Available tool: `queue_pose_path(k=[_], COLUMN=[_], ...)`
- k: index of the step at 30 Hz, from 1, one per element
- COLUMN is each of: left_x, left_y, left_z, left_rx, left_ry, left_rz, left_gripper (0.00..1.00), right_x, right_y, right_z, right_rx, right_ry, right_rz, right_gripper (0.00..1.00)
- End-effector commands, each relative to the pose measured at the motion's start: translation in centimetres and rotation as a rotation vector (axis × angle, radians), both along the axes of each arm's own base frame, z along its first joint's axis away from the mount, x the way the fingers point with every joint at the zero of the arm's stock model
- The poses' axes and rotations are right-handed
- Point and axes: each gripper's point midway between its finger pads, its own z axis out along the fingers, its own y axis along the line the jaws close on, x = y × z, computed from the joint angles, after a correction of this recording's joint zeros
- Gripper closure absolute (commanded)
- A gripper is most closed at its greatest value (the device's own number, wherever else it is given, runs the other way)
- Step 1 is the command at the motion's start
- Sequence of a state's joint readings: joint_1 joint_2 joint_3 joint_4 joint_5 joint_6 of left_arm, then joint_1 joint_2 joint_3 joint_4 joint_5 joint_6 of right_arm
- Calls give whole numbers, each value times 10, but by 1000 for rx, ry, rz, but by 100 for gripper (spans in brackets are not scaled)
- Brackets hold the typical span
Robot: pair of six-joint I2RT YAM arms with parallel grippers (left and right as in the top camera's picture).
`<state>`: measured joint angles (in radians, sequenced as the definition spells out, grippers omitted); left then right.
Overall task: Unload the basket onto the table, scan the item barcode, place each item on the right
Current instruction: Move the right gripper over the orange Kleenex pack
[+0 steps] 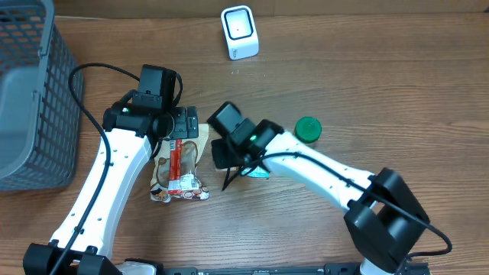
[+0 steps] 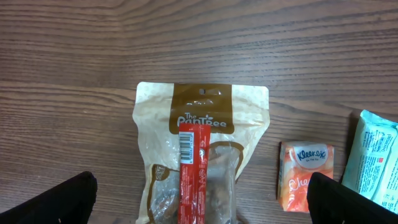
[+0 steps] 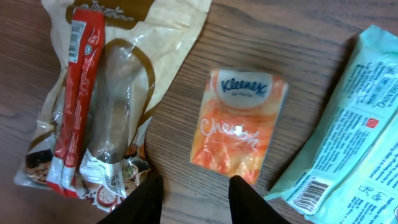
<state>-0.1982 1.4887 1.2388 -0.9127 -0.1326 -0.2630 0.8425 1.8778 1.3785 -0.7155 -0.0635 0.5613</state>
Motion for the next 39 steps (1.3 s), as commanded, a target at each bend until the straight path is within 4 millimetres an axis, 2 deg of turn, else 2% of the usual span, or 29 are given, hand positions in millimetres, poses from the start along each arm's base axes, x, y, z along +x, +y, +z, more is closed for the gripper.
queue_pose_path(k=[1, 6, 18, 21, 29, 33, 36, 39], left_x=[3, 3, 3, 3, 3, 3, 3, 3], left_y=[2, 2, 2, 2, 2, 2, 2, 2], left_z=[6, 6, 6, 6, 6, 6, 6, 6], left_rx=[6, 6, 6, 6, 6, 6, 6, 6], left_ry=[-19, -19, -19, -19, -19, -19, -19, -19], left_rz=[9, 9, 9, 9, 9, 9, 9, 9], left_gripper=[0, 0, 1, 1, 0, 1, 1, 0], right_x=[11, 8, 6, 8, 2, 1, 0, 0], right_y=[4, 16, 15, 12, 17, 15, 16, 17], right_z=[9, 13, 10, 6, 2, -11, -23, -26], right_rx=[-59, -35, -39, -35, -17, -23, -38, -39], right_ry=[-129, -157, -137, -114, -77, -35, -15, -13], right_rz=[-34, -18, -13, -56, -50, -123, -119, -118], right_gripper=[64, 64, 67, 69, 69, 69, 69, 69])
